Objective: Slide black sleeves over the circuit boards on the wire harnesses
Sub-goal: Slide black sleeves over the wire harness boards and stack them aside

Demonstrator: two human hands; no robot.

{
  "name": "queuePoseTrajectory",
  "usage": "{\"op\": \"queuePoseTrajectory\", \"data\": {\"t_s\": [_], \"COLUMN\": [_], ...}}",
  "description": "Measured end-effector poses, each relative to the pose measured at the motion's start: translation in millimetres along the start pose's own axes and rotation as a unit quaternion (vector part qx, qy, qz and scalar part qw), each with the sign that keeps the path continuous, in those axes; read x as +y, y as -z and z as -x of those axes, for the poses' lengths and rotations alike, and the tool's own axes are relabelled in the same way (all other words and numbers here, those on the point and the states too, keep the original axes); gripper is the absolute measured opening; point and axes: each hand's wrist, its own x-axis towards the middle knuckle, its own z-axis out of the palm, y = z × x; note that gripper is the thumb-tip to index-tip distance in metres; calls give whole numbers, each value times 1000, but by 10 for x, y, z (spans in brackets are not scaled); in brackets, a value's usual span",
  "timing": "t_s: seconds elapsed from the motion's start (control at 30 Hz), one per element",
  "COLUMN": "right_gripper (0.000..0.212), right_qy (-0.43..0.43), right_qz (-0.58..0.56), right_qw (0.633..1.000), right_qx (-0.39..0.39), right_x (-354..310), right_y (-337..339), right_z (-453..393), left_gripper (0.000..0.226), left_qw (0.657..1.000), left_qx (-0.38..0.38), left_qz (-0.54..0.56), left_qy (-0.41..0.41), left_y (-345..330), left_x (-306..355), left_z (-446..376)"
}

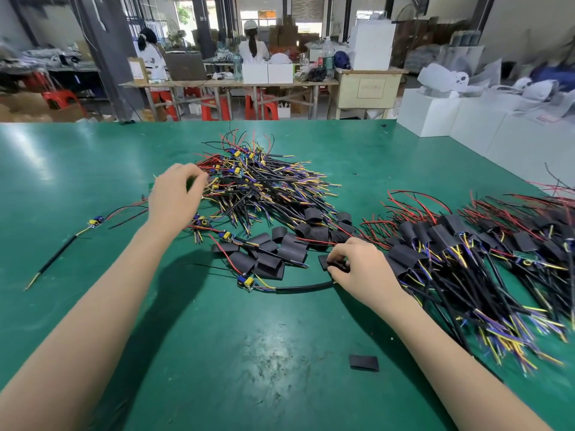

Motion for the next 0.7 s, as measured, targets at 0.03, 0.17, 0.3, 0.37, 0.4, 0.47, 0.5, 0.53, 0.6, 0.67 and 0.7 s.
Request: {"op": "queuePoseTrajectory", "data": {"t_s": [0.03, 0.17, 0.3, 0.37, 0.4, 0.47, 0.5, 0.53, 0.6, 0.67, 0.7], "right_gripper": [13, 11, 15, 24, 30, 33, 29, 26, 22, 23, 22], "right_qy": [4, 33, 51, 58, 60, 77, 91, 103, 112, 107, 105], "right_qz": [3, 6, 19, 25, 33, 66, 84, 96, 90, 51, 24], "right_qw": [1000, 999, 999, 998, 997, 994, 992, 989, 990, 993, 994], "right_qx": [1, 5, -8, -13, -20, -33, -35, -32, -11, 18, 33], "right_x": [8, 17, 16, 24, 28, 35, 34, 31, 29, 24, 21], "right_y": [-3, 0, 30, 44, 54, 65, 64, 65, 72, 93, 107], "right_z": [1, -3, -21, -31, -35, -45, -44, -41, -31, -19, -10], "left_gripper": [21, 24, 25, 23, 22, 22, 22, 23, 24, 21, 20], "left_qw": [1000, 979, 902, 878, 872, 870, 871, 873, 873, 869, 865], "left_qx": [5, -40, -165, -217, -237, -262, -264, -263, -261, -266, -267], "left_qz": [12, 169, 394, 424, 426, 417, 411, 407, 405, 408, 414], "left_qy": [14, 105, 61, 39, 36, 40, 46, 55, 74, 87, 94], "left_y": [47, 226, 392, 380, 347, 263, 223, 187, 135, 115, 115], "left_x": [27, 96, 187, 197, 187, 145, 124, 103, 80, 78, 81], "left_z": [-3, 66, 310, 436, 494, 602, 651, 694, 760, 805, 818]}}
